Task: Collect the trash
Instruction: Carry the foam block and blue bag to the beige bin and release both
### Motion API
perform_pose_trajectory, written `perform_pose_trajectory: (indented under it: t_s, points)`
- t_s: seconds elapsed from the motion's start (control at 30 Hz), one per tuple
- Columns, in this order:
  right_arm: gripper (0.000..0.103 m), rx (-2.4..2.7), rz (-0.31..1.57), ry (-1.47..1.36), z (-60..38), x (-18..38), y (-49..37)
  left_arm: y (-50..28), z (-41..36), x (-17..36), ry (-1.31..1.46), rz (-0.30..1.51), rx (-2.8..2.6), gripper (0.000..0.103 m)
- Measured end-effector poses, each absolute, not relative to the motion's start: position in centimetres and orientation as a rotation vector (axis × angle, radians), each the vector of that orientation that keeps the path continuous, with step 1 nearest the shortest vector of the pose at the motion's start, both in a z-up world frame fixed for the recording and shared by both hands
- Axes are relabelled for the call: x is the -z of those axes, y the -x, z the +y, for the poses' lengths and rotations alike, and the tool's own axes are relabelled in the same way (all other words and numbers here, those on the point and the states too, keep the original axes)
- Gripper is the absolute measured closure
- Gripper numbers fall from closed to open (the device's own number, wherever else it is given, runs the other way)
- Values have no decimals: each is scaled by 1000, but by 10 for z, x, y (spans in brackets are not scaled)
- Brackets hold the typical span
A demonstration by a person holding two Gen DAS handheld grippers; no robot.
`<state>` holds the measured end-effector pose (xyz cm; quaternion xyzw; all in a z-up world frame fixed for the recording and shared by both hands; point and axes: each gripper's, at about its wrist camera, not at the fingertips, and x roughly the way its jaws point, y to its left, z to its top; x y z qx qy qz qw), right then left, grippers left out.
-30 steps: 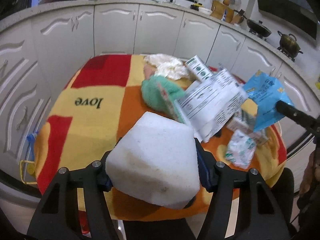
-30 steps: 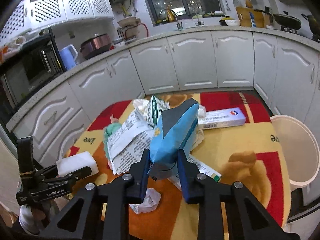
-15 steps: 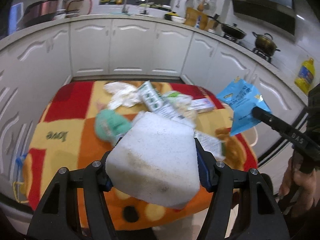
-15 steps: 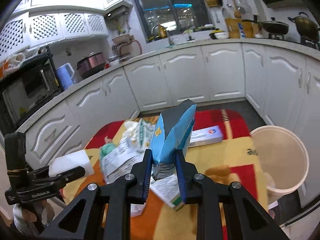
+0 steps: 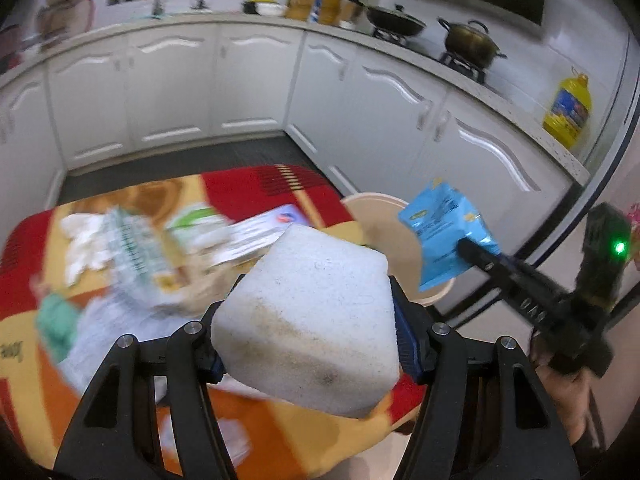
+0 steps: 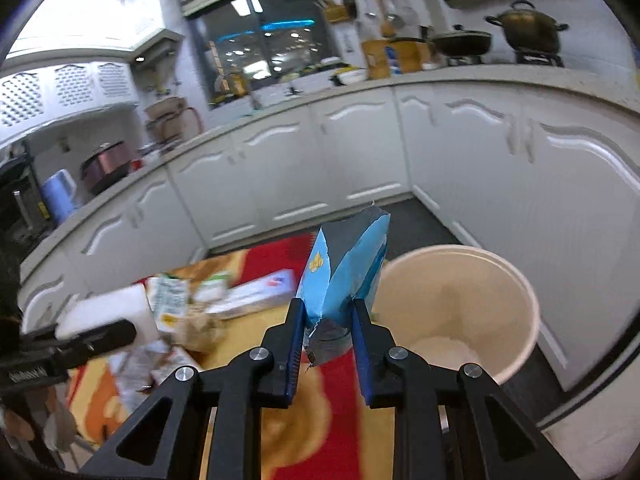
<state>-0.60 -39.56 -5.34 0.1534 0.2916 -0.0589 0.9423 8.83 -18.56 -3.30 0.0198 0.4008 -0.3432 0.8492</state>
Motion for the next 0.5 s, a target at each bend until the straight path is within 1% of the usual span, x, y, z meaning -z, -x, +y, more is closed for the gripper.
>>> perform_pose_trajectory:
  t_s: [0.23,0.5]
  points:
    - [81,200,660,-325,-441,84,-6,-114,-267,47,-76,929,751,40]
    - [81,241,710,-366,-482,114,-21,-148,-325,73,-5,1027,756,39]
